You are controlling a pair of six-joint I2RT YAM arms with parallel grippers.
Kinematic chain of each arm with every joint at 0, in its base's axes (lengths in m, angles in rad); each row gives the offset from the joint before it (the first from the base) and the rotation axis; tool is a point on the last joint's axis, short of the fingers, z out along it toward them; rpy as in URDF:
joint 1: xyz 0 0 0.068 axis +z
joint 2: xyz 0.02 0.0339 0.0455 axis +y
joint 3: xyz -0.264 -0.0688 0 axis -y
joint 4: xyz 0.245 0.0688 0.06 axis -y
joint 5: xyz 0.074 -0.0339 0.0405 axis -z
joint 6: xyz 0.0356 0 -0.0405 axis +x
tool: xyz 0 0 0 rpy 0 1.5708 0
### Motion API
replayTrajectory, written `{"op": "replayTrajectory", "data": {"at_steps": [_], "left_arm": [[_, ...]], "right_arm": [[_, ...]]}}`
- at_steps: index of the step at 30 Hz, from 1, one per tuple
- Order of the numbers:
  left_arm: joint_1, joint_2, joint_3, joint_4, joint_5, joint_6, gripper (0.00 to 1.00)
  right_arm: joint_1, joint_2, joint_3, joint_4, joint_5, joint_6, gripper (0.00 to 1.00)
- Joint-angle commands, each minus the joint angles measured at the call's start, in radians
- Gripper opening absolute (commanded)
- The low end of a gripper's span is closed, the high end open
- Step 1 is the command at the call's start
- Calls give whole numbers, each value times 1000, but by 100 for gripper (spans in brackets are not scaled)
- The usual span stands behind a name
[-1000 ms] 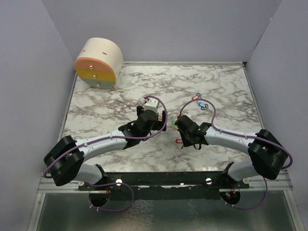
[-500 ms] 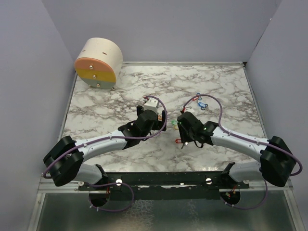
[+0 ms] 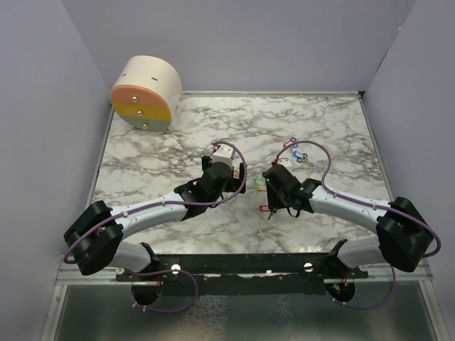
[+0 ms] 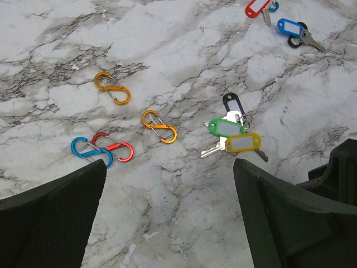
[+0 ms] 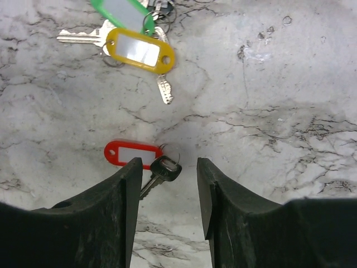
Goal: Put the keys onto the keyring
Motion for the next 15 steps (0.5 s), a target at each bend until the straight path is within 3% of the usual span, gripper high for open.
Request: {"op": "replayTrajectory", "data": {"at_steps": [1,15], "left_arm": [[6,-31,-18,6,-13,2,99],[7,-28,-22,12,-9,4,99]], "right_arm": [[-34,-30,-31,72,-20,26,43],[-90,-27,-84,145,-110,19,33]]}}
